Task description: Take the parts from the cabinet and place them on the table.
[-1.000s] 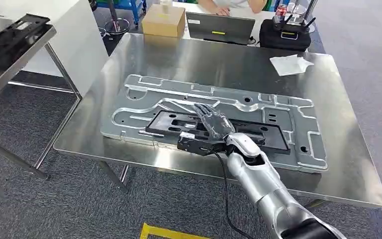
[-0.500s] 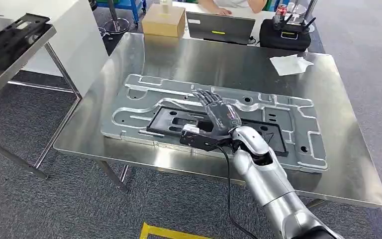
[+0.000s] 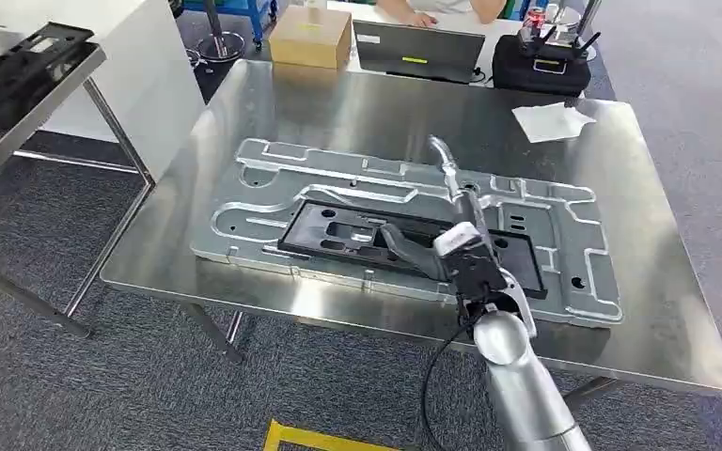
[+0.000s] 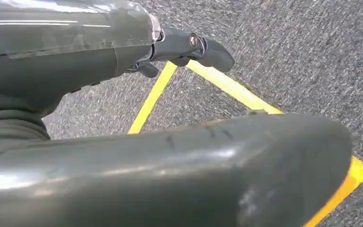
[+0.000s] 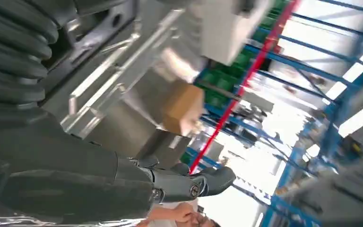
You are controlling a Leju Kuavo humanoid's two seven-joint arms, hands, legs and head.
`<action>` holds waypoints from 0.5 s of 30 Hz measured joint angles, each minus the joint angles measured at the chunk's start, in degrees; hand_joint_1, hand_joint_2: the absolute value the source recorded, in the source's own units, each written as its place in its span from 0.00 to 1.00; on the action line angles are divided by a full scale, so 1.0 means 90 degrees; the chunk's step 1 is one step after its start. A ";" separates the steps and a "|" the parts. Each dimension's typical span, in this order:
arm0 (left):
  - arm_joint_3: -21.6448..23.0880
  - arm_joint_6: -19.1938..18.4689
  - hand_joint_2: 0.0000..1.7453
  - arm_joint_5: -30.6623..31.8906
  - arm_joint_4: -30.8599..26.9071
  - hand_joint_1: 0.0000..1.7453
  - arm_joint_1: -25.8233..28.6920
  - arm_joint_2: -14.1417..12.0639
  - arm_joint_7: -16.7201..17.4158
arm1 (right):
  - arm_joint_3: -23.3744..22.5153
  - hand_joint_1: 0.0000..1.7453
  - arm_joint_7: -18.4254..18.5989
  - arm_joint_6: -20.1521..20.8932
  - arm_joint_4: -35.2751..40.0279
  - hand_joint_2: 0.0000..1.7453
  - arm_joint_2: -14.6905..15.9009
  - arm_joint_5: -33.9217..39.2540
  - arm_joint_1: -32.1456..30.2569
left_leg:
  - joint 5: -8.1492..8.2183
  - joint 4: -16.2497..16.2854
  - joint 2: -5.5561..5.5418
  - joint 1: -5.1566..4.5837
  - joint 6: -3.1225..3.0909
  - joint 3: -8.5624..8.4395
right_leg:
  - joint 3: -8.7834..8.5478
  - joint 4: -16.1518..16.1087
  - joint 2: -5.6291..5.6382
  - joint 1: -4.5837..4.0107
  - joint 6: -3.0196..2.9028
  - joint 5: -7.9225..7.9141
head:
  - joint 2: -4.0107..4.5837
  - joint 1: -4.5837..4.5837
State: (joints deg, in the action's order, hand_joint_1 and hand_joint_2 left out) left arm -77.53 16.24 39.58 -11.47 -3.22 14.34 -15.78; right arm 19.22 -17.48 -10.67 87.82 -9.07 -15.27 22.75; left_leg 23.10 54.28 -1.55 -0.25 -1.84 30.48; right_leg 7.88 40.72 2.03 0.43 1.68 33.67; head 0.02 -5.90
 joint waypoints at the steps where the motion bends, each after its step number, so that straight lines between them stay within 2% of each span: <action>1: -0.0007 0.0014 0.00 0.0000 0.0000 0.00 -0.0010 0.0019 0.0000 | -0.0034 0.00 -0.0027 -0.0022 0.0246 0.00 0.0007 0.0108 -0.0081 | 0.0001 -0.0028 0.0007 0.0040 -0.0003 -0.0008 | 0.0000 0.0031 0.0008 -0.0024 0.0023 0.0041 | 0.0000 0.0000; 2: -0.0010 0.0024 0.00 0.0002 -0.0002 0.00 -0.0007 0.0036 -0.0005 | -0.0066 0.00 -0.0043 -0.0046 0.0428 0.00 0.0027 0.0120 -0.0143 | -0.0006 -0.0050 0.0036 0.0055 -0.0012 -0.0008 | 0.0082 0.0251 -0.0057 0.0012 0.0033 0.0190 | 0.0002 0.0002; 3: -0.0019 0.0031 0.00 0.0002 -0.0002 0.00 -0.0005 0.0049 -0.0005 | -0.0095 0.00 -0.0061 -0.0077 0.0596 0.00 0.0039 0.0109 -0.0170 | 0.0001 -0.0050 0.0064 0.0056 -0.0021 0.0012 | 0.0432 0.0846 -0.0138 0.0013 0.0061 0.0446 | 0.0000 0.0000; 5: -0.0029 0.0032 0.00 0.0005 -0.0002 0.00 -0.0002 0.0068 -0.0015 | -0.0129 0.00 -0.0061 -0.0117 0.0797 0.00 0.0097 0.0065 -0.0310 | 0.0002 -0.0049 0.0117 0.0054 -0.0023 0.0045 | 0.1363 0.2355 -0.0155 0.0029 0.0118 0.0968 | 0.0002 0.0000; 6: -0.0032 0.0032 0.00 0.0005 -0.0002 0.00 0.0004 0.0070 -0.0015 | -0.0153 0.00 -0.0061 -0.0131 0.0878 0.00 0.0136 0.0052 -0.0422 | 0.0009 -0.0045 0.0130 0.0054 -0.0025 0.0049 | 0.1819 0.3000 -0.0156 0.0043 0.0139 0.1087 | 0.0000 0.0000; 7: -0.0034 0.0032 0.00 0.0002 -0.0002 0.00 0.0006 0.0070 -0.0015 | -0.0178 0.00 -0.0061 -0.0146 0.0940 0.00 0.0161 0.0043 -0.0524 | 0.0017 -0.0034 0.0133 0.0056 -0.0015 0.0048 | 0.2152 0.3322 -0.0158 0.0061 0.0152 0.0982 | 0.0000 0.0000; 8: -0.0034 0.0032 0.00 0.0002 -0.0002 0.00 0.0004 0.0075 -0.0015 | -0.0207 0.00 -0.0058 -0.0163 0.1000 0.00 0.0185 0.0033 -0.0587 | 0.0032 -0.0014 0.0133 0.0061 -0.0007 0.0047 | 0.2319 0.3259 -0.0162 0.0086 0.0163 0.0660 | 0.0000 0.0000; 9: -0.0034 0.0032 0.00 0.0005 -0.0002 0.00 0.0001 0.0087 -0.0017 | -0.0224 0.00 -0.0058 -0.0172 0.1056 0.00 0.0204 0.0026 -0.0620 | 0.0059 0.0023 0.0134 0.0066 0.0017 0.0047 | 0.2350 0.2896 -0.0173 0.0111 0.0169 0.0207 | 0.0000 0.0000; 11: -0.0034 0.0032 0.00 0.0005 -0.0002 0.00 0.0006 0.0104 -0.0020 | -0.0260 0.00 -0.0061 -0.0187 0.1155 0.00 0.0238 0.0004 -0.0664 | 0.0123 0.0140 0.0127 0.0080 0.0088 0.0080 | 0.2214 0.1803 -0.0224 0.0152 0.0177 -0.0633 | 0.0000 0.0002; 12: -0.0036 0.0032 0.00 0.0005 -0.0005 0.00 0.0019 0.0104 -0.0022 | -0.0267 0.00 -0.0063 -0.0199 0.1165 0.00 0.0248 -0.0021 -0.0689 | 0.0129 0.0178 0.0070 0.0067 0.0120 0.0109 | 0.2167 0.1772 -0.0104 0.0131 0.0147 -0.0562 | 0.0002 0.0000; 13: -0.0036 0.0032 0.00 0.0007 -0.0007 0.00 0.0006 0.0107 -0.0029 | -0.0275 0.00 -0.0066 -0.0235 0.1197 0.00 0.0255 -0.0073 -0.0739 | 0.0108 0.0199 0.0067 0.0059 0.0167 0.0169 | 0.2219 0.1727 -0.0026 0.0100 0.0078 -0.0613 | 0.0000 0.0002; 15: -0.0036 0.0034 0.00 0.0019 -0.0010 0.00 0.0012 0.0109 -0.0034 | -0.0304 0.00 -0.0092 -0.0315 0.1286 0.00 0.0267 -0.0178 -0.0817 | 0.0045 0.0220 0.0030 0.0065 0.0258 0.0237 | 0.2308 0.1748 -0.0082 0.0085 -0.0001 -0.0581 | 0.0000 0.0000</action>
State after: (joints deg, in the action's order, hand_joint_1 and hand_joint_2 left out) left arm -77.85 16.55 39.76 -11.56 -3.11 15.32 -16.09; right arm 16.48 -18.31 -13.50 99.40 -6.67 -16.87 15.40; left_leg 23.51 56.26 -1.29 0.33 0.48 32.62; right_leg 28.65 56.45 1.29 1.20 1.67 28.44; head 0.02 -5.90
